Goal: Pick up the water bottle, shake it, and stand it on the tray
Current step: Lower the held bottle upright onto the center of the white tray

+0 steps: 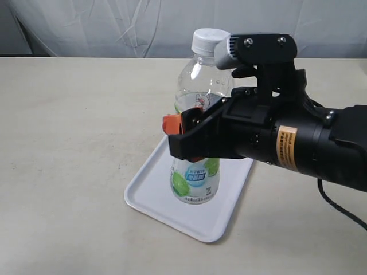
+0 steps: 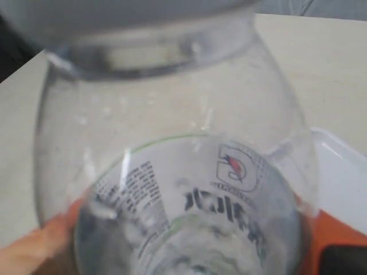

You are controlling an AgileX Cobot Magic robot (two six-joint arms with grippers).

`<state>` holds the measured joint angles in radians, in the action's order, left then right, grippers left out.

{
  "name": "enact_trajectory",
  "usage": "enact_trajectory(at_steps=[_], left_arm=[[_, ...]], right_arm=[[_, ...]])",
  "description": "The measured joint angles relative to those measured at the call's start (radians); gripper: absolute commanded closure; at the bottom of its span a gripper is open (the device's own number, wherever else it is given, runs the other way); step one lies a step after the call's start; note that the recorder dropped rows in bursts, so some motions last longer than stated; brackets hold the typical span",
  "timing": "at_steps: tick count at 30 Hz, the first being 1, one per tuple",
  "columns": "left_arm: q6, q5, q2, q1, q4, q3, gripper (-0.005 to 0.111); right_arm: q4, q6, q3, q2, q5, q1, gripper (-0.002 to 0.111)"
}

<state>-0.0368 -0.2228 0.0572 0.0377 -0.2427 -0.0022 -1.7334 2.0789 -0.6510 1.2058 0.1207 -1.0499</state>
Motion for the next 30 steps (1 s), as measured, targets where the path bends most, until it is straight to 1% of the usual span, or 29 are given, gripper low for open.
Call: enact_trajectory(at_steps=[5,7,9,10,11,12,13,15,16,19,21,23,24,27,30], left_arm=[[0.0,0.0,0.0,0.0,0.0,0.0,0.107],[0.0,0.0,0.0,0.0,0.0,0.0,0.107],[0.0,0.0,0.0,0.0,0.0,0.0,0.107],[0.0,0.0,0.0,0.0,0.0,0.0,0.107],[0.0,0.0,0.0,0.0,0.0,0.0,0.107],[0.0,0.0,0.0,0.0,0.0,0.0,0.107],[0.0,0.0,0.0,0.0,0.0,0.0,0.107],[0.0,0.0,0.0,0.0,0.0,0.0,0.107],[0.0,0.0,0.0,0.0,0.0,0.0,0.107],[0.0,0.0,0.0,0.0,0.0,0.0,0.107],[0.0,0.0,0.0,0.0,0.0,0.0,0.107],[0.0,0.0,0.0,0.0,0.0,0.0,0.107],[0.0,0.0,0.0,0.0,0.0,0.0,0.107],[0.0,0.002,0.0,0.0,0.0,0.0,0.107],[0.0,0.002,0.0,0.0,0.0,0.0,0.107]], right_arm=[[0.0,0.0,0.0,0.0,-0.056,0.0,0.109],[0.0,-0.009,0.0,0.0,-0.104,0.014,0.109],[0.089,-0.147,0.0,0.0,-0.18,0.051,0.109],[0.185,-0.265,0.0,0.0,-0.221,0.089,0.109],[0.24,-0.335,0.0,0.0,-0.237,0.108,0.109],[0.348,-0.464,0.0,0.0,-0.252,0.137,0.109],[0.4,-0.537,0.0,0.0,-0.261,0.151,0.109],[0.623,-0.868,0.036,-0.004,-0.336,0.181,0.109],[0.776,-1.059,0.074,-0.004,-0.392,0.186,0.109],[1.315,-1.667,0.206,0.006,-0.582,0.186,0.109],[1.558,-1.944,0.254,0.043,-0.678,0.188,0.109],[1.716,-2.086,0.256,0.112,-0.723,0.195,0.109],[1.748,-2.108,0.256,0.142,-0.739,0.195,0.109],[1.791,-2.154,0.241,0.233,-0.785,0.197,0.109],[1.828,-2.168,0.228,0.319,-0.87,0.197,0.109]])
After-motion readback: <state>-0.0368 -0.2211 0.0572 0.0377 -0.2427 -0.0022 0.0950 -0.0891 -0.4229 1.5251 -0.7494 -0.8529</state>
